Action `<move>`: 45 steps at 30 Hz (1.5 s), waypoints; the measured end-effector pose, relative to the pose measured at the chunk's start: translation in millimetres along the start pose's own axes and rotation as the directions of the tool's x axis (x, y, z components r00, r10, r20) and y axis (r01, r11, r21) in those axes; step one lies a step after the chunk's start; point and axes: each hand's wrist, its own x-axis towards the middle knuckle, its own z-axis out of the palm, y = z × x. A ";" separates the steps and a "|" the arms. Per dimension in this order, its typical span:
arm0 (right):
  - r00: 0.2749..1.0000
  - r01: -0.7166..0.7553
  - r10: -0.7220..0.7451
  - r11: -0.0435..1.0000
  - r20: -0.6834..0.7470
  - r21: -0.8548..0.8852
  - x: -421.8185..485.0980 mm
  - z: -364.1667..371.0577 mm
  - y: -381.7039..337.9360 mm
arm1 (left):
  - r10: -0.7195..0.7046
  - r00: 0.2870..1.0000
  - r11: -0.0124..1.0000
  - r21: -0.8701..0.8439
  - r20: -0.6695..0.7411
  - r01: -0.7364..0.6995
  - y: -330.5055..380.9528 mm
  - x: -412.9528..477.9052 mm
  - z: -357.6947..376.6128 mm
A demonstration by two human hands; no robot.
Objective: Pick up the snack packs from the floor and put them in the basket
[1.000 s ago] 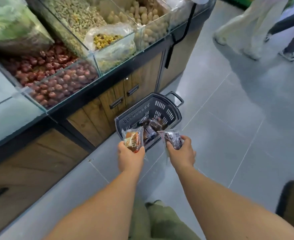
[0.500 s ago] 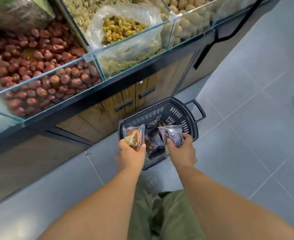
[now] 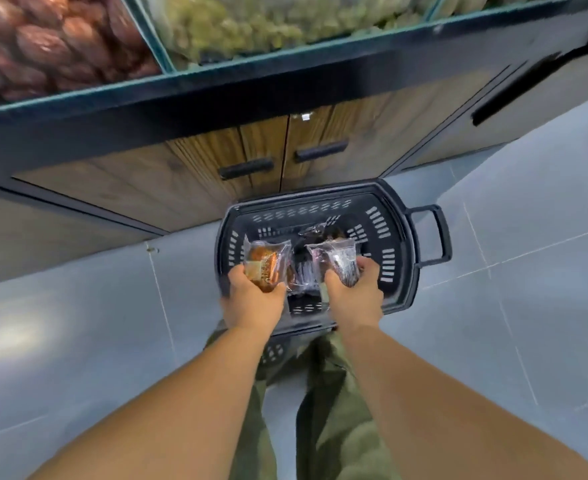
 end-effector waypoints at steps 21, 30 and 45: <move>0.989 0.007 0.036 0.959 0.145 -0.284 189.6 146.4 105.5 | -0.180 0.984 0.982 0.061 0.006 0.180 -80.0 178.4 163.1; 0.952 0.017 0.141 0.861 0.271 -0.508 200.5 155.6 115.0 | -0.152 0.984 0.947 0.300 0.096 0.117 -84.2 184.0 180.4; 0.963 0.201 -0.148 0.949 0.224 -0.241 118.8 46.6 0.8 | 0.066 0.998 0.991 0.114 -0.021 -0.064 24.9 103.0 60.6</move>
